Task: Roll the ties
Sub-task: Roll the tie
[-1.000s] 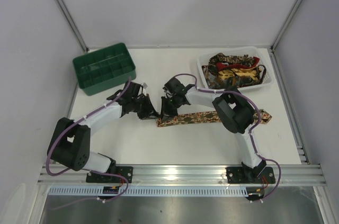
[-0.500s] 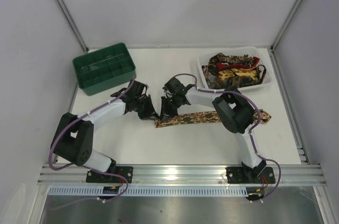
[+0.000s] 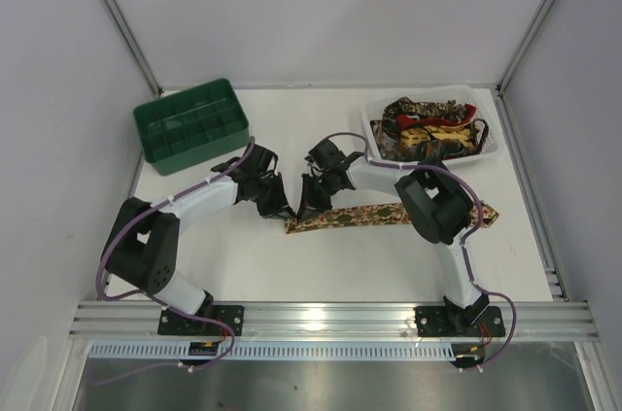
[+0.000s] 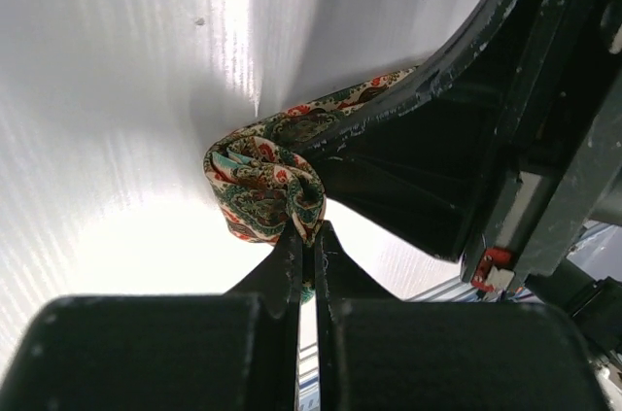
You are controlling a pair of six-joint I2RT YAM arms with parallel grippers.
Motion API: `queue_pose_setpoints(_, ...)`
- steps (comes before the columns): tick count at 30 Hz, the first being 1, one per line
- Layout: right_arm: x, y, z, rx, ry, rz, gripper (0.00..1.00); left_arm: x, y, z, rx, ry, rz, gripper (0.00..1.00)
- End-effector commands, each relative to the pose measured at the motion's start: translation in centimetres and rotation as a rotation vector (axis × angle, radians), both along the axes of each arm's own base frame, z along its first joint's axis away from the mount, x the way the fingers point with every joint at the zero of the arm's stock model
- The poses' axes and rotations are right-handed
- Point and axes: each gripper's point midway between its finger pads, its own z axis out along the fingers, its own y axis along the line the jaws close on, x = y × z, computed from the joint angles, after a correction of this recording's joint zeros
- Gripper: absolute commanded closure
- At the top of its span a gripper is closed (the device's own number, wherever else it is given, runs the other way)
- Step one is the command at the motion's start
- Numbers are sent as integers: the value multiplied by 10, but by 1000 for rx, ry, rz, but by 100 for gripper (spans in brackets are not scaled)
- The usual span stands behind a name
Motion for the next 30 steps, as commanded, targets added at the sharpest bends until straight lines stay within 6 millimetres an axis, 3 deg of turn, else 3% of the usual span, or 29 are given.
queue_pose_setpoints(1, 8, -6, 28, 29, -52, -27, 100, 7, -10, 6, 3, -24, -20, 99)
queue_pose_setpoints(9, 13, -35, 16, -17, -30, -100, 100, 6, -22, -1, 14, -4, -46, 99)
queue_pose_setpoints(17, 4, -41, -2, -22, 14, -107, 100, 9, -26, -3, 27, 2, -57, 98)
queue_pose_setpoints(25, 1, -41, -8, -18, 43, -121, 100, 10, -31, -4, 11, -5, -63, 80)
queue_pose_setpoints(30, 8, -45, 4, -9, 20, -131, 100, 8, -32, -1, -15, -41, -64, 59)
